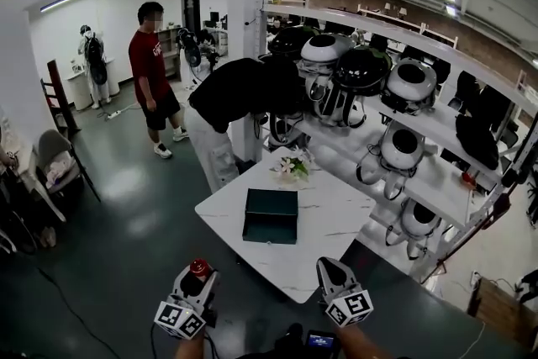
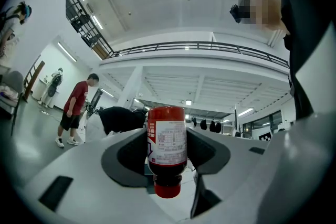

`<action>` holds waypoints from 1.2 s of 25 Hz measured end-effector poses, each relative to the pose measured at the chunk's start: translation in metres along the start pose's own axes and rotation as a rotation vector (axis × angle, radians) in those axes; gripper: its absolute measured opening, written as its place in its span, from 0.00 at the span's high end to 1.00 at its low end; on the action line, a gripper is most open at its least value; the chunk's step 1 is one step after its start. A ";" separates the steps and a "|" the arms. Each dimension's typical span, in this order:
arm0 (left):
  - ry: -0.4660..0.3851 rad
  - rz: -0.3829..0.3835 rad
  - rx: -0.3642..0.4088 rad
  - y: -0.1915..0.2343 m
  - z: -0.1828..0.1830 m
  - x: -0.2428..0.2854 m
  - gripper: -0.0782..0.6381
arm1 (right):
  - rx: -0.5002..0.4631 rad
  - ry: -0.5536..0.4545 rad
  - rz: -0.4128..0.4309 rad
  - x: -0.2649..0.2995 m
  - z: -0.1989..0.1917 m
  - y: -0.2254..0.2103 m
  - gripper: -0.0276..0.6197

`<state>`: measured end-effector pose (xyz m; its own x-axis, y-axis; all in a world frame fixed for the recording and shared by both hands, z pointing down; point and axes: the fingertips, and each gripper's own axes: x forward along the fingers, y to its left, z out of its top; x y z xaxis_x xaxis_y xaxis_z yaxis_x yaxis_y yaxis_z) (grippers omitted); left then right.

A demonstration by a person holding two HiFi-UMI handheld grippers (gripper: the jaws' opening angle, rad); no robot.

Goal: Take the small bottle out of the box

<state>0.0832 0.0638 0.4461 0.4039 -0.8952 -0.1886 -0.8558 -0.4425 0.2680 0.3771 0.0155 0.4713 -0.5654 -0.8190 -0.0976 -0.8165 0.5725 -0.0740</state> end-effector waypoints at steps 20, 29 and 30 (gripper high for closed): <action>0.058 -0.076 -0.040 -0.075 -0.058 -0.031 0.57 | -0.072 0.072 0.101 -0.055 -0.004 0.021 0.90; 0.116 -0.032 -0.017 -0.120 -0.072 -0.006 0.57 | -0.029 0.120 0.109 -0.072 -0.006 -0.038 0.90; 0.127 -0.030 -0.008 -0.123 -0.071 -0.006 0.57 | -0.030 0.120 0.113 -0.073 -0.004 -0.042 0.90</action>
<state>0.2092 0.1197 0.4815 0.4672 -0.8809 -0.0754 -0.8403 -0.4689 0.2719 0.4526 0.0512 0.4858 -0.6622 -0.7491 0.0157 -0.7491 0.6613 -0.0396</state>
